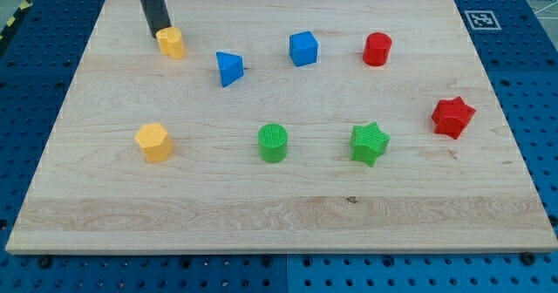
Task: Push the yellow heart near to the yellow hexagon
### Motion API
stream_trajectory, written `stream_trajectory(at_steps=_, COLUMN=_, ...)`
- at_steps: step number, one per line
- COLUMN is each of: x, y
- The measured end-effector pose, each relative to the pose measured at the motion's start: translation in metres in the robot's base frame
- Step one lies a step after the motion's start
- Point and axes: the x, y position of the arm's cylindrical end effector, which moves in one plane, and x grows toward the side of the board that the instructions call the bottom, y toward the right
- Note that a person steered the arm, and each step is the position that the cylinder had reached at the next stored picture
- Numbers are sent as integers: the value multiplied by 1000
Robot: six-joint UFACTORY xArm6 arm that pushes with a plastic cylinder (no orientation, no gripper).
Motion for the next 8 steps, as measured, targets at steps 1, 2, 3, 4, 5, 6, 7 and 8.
stream_trajectory(at_steps=1, x=51, y=0)
stream_trajectory(at_steps=2, x=61, y=0)
stream_trajectory(at_steps=3, x=55, y=0)
stream_trajectory(at_steps=4, x=-6, y=0)
stream_trajectory(at_steps=5, x=-6, y=11)
stream_trajectory(at_steps=6, x=1, y=35)
stream_trajectory(at_steps=7, x=31, y=35)
stream_trajectory(at_steps=8, x=52, y=35)
